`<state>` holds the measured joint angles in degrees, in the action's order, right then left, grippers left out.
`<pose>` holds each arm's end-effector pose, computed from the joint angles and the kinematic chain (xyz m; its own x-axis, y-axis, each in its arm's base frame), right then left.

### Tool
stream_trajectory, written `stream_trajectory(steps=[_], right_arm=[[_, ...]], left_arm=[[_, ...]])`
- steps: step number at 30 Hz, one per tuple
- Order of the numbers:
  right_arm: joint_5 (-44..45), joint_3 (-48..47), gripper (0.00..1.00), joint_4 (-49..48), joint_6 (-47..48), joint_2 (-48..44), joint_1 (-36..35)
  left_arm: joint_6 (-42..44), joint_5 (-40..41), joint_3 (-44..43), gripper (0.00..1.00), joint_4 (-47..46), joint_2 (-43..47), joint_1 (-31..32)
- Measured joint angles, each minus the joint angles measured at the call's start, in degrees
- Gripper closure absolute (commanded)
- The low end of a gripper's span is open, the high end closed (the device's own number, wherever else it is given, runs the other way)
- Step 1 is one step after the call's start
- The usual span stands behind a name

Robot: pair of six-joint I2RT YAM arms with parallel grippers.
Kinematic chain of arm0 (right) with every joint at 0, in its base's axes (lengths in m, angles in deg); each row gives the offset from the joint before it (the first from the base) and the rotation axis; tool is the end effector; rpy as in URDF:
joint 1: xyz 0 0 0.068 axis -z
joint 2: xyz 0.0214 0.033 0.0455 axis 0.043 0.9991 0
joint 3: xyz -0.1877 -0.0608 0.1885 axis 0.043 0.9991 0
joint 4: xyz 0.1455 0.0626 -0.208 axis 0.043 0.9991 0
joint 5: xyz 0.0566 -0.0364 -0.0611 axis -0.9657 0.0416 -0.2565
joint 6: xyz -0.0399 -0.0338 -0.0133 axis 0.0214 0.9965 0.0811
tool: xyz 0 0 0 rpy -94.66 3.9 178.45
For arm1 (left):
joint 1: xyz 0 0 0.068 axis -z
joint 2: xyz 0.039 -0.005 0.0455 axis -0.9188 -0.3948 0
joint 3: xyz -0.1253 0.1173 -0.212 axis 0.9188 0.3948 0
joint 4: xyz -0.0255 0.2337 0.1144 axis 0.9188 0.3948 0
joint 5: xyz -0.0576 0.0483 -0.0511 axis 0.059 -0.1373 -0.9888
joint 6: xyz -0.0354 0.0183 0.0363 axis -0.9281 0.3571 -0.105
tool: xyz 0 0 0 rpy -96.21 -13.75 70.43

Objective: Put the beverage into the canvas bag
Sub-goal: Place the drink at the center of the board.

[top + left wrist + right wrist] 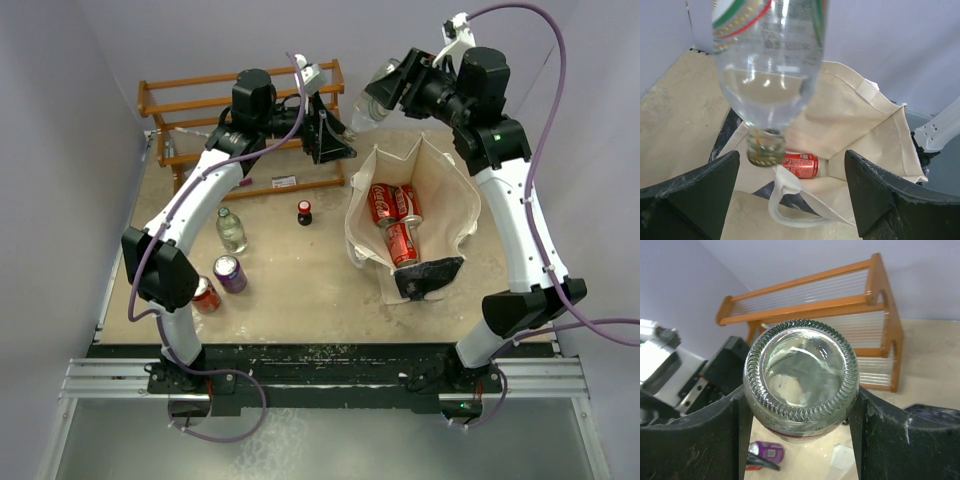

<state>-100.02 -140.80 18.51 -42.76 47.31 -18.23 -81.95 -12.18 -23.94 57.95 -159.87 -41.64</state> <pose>0.3252 0.1012 0.5320 -0.2702 0.4525 -0.8499 -0.4313 0.7323 0.5270 0.3753 -0.2090 0.4322 -0.2858 0.0116 -0.9582 0.9500 0.1346 -0.2817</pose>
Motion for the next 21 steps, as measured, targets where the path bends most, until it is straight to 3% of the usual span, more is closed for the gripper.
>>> stream_trajectory(steps=[5, 8, 16, 21], right_arm=[[-3.15, 0.07, 1.0, -0.24, -1.75, -0.13, -1.53], [-4.55, 0.33, 1.0, -0.24, -2.21, -0.39, -2.16], [-6.01, 1.03, 1.0, -1.55, -3.3, -0.85, -2.16], [-6.29, 3.28, 0.99, -2.91, -3.82, -1.57, -1.97]], left_arm=[[2.05, 5.66, 1.49, 0.1, -0.85, 0.92, 0.02], [3.67, 7.48, 3.98, 0.14, -2.25, 2.29, 0.02], [4.15, 4.76, 4.09, 0.45, -5.16, 2.36, 0.2], [4.0, 1.84, 4.09, 0.72, -5.03, 2.36, 0.55]])
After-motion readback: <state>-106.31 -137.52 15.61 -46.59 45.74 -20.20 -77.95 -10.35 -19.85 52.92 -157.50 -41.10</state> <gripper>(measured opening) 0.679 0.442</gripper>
